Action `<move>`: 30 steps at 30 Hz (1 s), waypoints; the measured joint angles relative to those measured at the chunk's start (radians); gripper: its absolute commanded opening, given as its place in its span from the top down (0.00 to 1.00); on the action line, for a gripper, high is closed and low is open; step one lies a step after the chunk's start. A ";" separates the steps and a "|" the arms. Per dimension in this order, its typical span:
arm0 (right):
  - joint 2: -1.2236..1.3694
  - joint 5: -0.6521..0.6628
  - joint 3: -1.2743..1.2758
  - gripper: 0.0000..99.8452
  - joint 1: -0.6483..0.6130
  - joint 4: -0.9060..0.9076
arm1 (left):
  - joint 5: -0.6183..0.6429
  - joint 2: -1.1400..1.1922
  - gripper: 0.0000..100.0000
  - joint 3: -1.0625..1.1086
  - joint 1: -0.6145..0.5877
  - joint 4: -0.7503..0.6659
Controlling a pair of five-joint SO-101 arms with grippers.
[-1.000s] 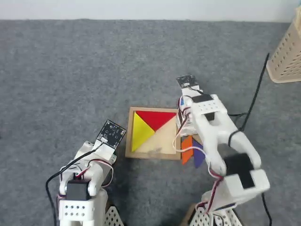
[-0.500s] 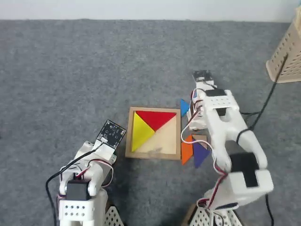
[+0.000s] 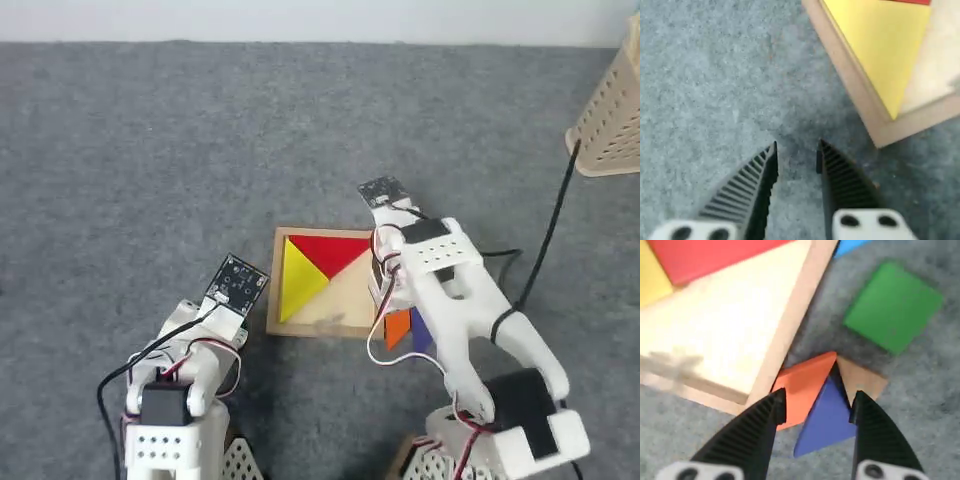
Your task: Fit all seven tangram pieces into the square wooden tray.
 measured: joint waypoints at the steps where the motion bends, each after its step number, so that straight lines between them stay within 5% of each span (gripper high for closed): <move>1: 0.000 0.000 0.009 0.78 0.000 -0.003 | 0.000 0.000 0.88 0.000 0.000 0.000; 8: -0.026 0.032 0.106 0.78 0.020 -0.080 | 0.000 0.000 0.88 0.000 0.000 0.000; 20: -0.028 0.035 0.101 0.78 0.272 -0.097 | 0.000 0.000 0.88 0.000 0.000 0.000; 24: -0.089 0.037 0.052 0.78 0.244 -0.017 | 0.000 0.000 0.88 0.000 0.000 0.000; 30: -0.212 0.028 0.084 0.78 0.032 0.002 | 0.000 0.000 0.88 0.000 0.000 0.000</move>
